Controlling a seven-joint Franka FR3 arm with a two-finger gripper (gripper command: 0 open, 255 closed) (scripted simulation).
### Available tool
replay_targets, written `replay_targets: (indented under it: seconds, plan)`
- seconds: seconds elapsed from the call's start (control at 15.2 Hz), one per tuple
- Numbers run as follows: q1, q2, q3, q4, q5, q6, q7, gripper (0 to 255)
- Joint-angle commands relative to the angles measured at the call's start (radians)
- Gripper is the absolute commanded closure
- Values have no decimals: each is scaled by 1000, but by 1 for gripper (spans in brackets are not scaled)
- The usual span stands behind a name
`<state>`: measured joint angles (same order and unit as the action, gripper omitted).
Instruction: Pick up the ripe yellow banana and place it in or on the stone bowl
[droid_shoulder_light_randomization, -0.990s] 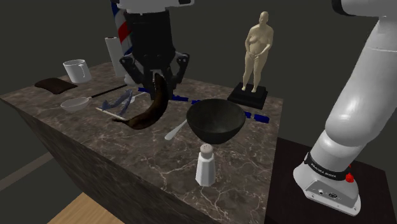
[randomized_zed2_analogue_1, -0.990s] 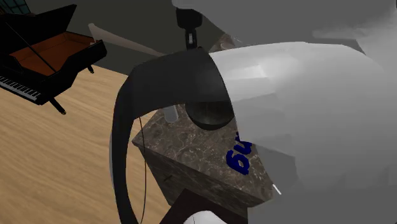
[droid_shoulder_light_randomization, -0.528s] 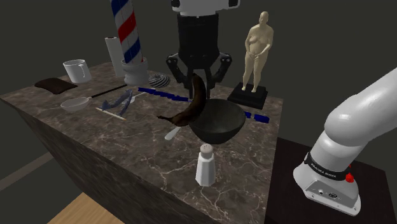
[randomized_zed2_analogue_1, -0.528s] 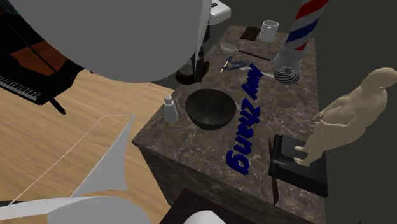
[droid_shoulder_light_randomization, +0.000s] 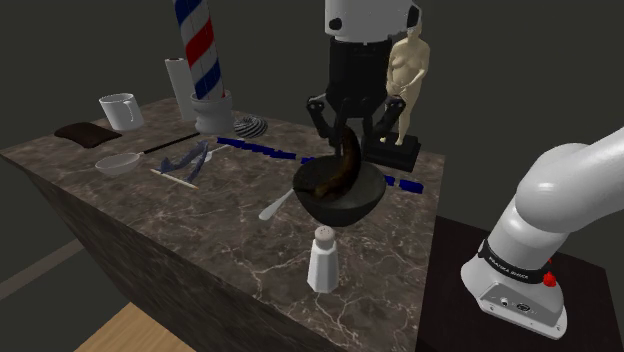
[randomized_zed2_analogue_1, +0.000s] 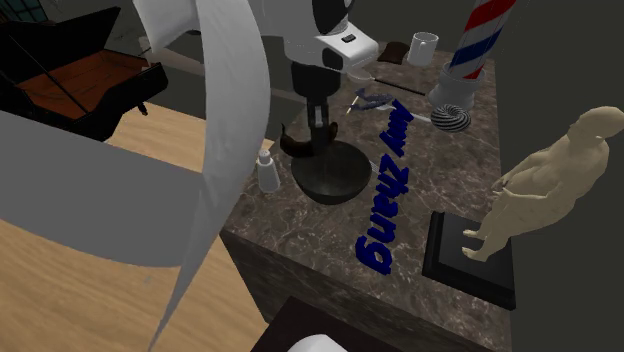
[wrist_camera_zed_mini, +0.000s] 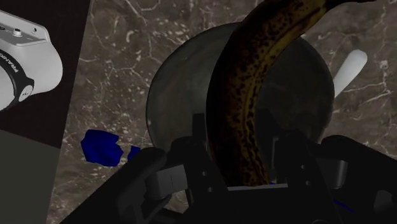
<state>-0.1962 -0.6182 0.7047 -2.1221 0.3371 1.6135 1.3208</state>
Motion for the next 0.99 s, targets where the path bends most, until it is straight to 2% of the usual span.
replay_targets:
  seconds: [0.0,0.46,0.92]
  plan:
    - [4,-7,3,-33,7,26,-5,255]
    - [13,-14,30,-129,28,117,-10,255]
    - [13,-14,30,-129,28,117,-10,255]
